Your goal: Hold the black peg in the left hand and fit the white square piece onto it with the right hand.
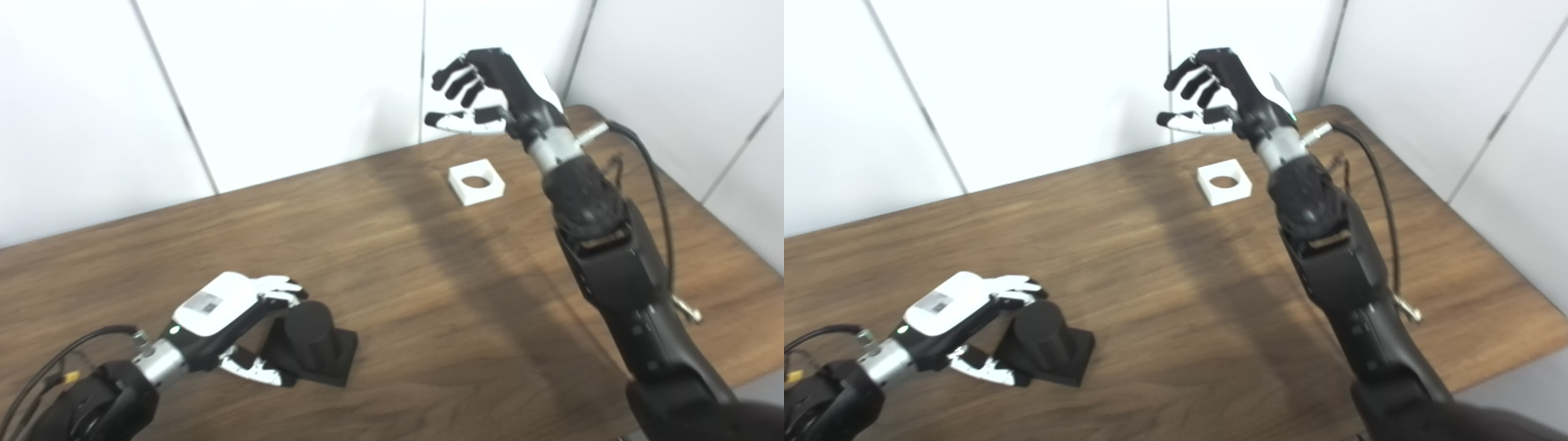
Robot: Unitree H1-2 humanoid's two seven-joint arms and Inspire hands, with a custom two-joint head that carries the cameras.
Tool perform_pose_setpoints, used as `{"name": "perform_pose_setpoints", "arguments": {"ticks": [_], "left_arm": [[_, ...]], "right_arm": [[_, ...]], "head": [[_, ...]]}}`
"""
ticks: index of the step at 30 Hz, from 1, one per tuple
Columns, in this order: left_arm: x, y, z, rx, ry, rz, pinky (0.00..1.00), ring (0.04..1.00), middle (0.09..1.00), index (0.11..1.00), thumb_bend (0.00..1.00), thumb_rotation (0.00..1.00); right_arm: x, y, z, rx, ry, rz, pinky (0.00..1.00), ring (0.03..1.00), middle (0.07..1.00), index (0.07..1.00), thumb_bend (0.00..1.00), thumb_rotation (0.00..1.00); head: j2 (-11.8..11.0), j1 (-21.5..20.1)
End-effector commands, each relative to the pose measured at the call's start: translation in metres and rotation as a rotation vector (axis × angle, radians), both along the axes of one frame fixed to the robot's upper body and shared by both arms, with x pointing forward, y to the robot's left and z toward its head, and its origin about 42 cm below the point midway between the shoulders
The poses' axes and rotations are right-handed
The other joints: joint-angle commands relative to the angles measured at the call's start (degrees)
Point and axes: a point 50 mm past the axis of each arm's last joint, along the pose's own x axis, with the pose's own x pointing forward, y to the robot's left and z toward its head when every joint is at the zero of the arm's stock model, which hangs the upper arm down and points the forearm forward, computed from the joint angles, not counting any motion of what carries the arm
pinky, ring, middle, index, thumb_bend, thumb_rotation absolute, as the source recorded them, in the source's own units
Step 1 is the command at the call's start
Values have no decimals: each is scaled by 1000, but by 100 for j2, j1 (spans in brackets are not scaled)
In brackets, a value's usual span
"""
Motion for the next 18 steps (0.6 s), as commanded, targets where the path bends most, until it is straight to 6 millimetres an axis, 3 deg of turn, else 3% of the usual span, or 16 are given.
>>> {"name": "perform_pose_setpoints", "arguments": {"ticks": [1,6,18], "left_arm": [[-7,29,-21,160,55,17,722,863,817,487,524,61],[-8,30,-18,161,54,14,724,870,820,488,524,61],[-12,34,-18,153,54,22,714,863,819,487,524,60]], "right_arm": [[9,-12,23,-148,-12,-27,500,619,684,496,508,135],[30,-36,26,-371,68,-96,559,676,723,497,511,144],[66,-63,28,-500,247,-134,619,728,739,498,511,149]], "head": [[12,2],[14,20],[-16,44]]}}
